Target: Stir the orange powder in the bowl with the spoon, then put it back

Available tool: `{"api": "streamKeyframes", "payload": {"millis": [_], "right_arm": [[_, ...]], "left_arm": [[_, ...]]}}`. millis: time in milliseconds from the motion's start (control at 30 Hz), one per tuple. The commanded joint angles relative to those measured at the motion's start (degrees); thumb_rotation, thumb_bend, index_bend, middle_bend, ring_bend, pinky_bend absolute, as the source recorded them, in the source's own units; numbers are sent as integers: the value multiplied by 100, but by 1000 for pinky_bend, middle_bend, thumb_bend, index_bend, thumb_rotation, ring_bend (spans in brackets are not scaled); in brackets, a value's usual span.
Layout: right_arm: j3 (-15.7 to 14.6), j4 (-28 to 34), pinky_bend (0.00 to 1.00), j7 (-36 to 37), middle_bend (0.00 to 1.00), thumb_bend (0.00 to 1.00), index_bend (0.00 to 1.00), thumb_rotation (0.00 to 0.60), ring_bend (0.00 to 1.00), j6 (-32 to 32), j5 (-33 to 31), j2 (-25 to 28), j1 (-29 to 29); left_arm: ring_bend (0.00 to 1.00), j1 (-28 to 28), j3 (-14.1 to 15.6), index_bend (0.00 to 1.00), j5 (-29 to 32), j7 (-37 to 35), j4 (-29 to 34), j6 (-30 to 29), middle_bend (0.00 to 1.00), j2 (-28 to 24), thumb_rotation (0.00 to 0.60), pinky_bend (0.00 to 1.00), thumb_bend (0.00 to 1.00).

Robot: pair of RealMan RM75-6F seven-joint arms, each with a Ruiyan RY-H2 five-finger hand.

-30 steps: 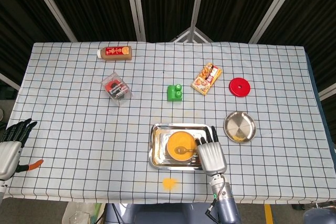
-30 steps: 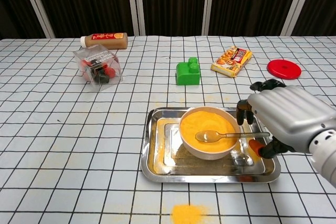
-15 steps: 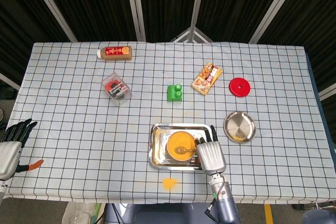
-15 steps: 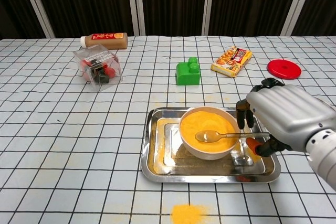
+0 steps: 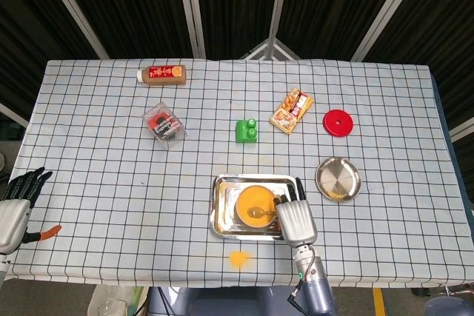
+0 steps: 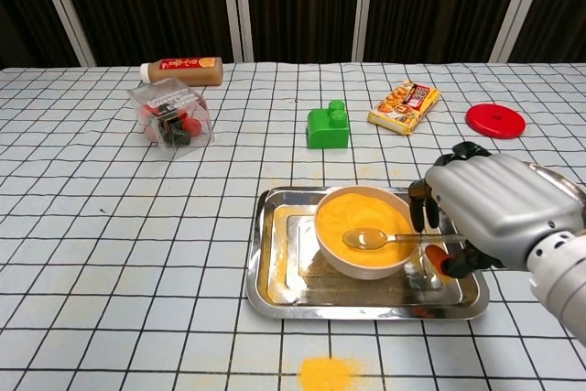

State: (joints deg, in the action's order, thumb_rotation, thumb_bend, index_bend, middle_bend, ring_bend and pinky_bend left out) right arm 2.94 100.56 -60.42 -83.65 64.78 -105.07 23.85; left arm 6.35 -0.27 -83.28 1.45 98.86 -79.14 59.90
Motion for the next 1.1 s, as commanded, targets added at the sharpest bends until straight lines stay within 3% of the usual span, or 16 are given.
{"api": "streamKeyframes", "payload": {"millis": [33,833,1100], "right_arm": [[10,-13,0,30,460,431,517,600,165,18,-4,-5,-8],[47,-65,0,231,507,461,598,600,230,83,175,-27,-63],[69,-68,0,304,569,476,645,600,344,50,407,-24,-54]], "left_arm": [[0,0,0,0,1,-2,0,0,0,-1,600,0,0],[0,-1,2,0,16,-2,16,13,0,-5,600,0,0],[0,-4,0,0,18,5,19,7,0,-2,600,0,0]]}}
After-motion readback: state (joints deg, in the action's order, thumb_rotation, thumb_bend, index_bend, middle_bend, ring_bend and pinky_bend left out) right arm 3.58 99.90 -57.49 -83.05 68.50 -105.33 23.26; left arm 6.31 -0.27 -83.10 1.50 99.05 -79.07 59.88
